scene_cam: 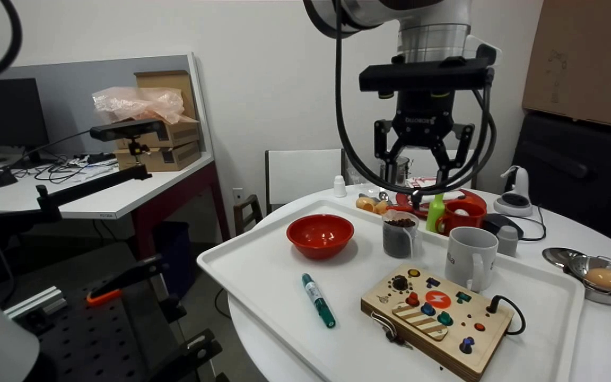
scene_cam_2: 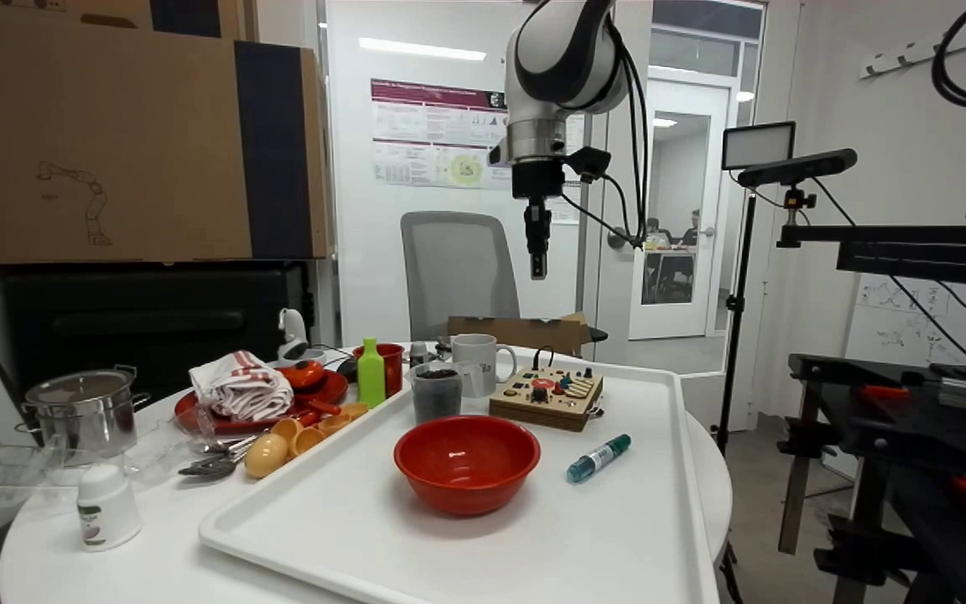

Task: Press down on the yellow button

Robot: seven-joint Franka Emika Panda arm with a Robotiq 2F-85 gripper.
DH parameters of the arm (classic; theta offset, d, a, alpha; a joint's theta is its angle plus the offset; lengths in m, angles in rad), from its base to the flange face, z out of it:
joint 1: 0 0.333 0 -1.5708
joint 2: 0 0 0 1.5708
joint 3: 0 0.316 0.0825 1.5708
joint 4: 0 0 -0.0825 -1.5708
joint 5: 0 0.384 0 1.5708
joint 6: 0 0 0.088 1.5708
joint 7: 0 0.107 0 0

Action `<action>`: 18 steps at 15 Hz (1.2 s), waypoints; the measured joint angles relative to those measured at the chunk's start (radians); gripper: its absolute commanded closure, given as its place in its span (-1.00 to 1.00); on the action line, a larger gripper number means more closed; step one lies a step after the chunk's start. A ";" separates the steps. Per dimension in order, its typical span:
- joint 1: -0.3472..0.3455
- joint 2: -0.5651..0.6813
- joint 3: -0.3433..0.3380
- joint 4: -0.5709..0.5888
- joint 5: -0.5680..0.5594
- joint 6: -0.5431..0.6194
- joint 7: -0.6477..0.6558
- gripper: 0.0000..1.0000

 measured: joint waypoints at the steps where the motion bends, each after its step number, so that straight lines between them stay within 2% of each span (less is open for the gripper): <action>1: -0.007 0.022 0.001 0.019 0.000 -0.002 -0.004 0.29; 4: -0.026 0.083 0.004 0.070 0.000 -0.010 -0.007 0.73; 5: -0.031 0.101 0.005 0.085 0.001 -0.015 -0.007 0.82; 8: -0.047 0.142 0.025 0.117 0.009 -0.024 -0.007 0.88; 10: -0.048 0.161 0.042 0.127 0.013 -0.024 -0.006 0.77; 18: -0.020 0.235 0.074 0.148 0.011 -0.004 0.068 0.78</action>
